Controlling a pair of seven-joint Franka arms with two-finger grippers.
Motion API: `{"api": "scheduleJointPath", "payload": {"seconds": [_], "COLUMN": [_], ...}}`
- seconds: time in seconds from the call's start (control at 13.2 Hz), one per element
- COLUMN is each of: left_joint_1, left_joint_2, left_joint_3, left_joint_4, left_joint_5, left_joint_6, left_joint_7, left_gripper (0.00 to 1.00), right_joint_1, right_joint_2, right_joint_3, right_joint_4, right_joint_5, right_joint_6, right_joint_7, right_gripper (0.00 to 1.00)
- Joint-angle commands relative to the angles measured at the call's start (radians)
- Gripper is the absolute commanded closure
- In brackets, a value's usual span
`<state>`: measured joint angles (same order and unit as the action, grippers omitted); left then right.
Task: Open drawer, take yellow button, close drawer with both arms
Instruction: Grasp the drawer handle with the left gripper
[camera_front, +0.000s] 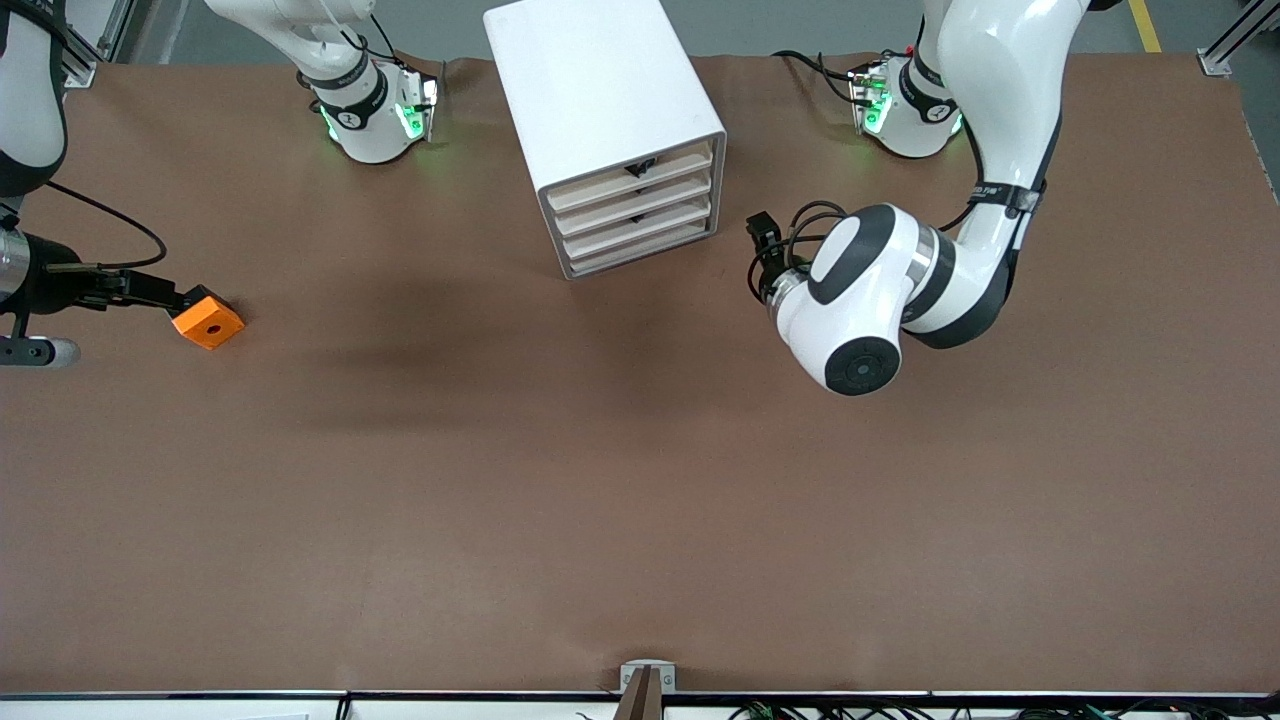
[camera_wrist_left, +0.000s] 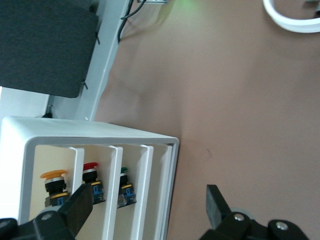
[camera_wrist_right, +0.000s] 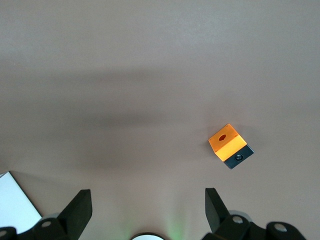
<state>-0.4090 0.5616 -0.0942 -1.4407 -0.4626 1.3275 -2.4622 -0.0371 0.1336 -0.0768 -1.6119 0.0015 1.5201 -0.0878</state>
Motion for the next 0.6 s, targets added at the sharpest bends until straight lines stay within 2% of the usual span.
{"api": "scheduleJointPath", "payload": {"seconds": [0.0, 0.08, 0.3, 0.45, 0.53], "left_joint_1": [-0.002, -0.002, -0.005, -0.036, -0.05], "left_joint_2": [0.033, 0.052, 0.099, 0.119, 0.124], "left_joint_3": [0.004, 0.004, 0.002, 0.004, 0.004], "left_joint_4": [0.029, 0.031, 0.06, 0.062, 0.066], "left_joint_5": [-0.133, -0.204, -0.303, -0.341, -0.343], "left_joint_6": [-0.033, -0.033, -0.033, -0.028, -0.025], "left_joint_7": [-0.027, -0.046, -0.148, -0.155, -0.153], "left_gripper": [0.0, 0.0, 0.0, 0.19, 0.42], "right_joint_1": [-0.012, -0.012, -0.026, -0.024, -0.024], "right_joint_2": [0.012, 0.012, 0.012, 0.012, 0.012], "right_joint_3": [0.009, 0.009, 0.009, 0.009, 0.009], "right_joint_4": [0.026, 0.026, 0.023, 0.02, 0.018], "right_joint_5": [0.003, 0.011, 0.023, 0.026, 0.026], "right_joint_6": [-0.015, -0.015, -0.014, -0.017, -0.017], "right_joint_7": [0.002, 0.003, 0.003, 0.005, 0.005], "right_gripper": [0.0, 0.0, 0.0, 0.0, 0.0]}}
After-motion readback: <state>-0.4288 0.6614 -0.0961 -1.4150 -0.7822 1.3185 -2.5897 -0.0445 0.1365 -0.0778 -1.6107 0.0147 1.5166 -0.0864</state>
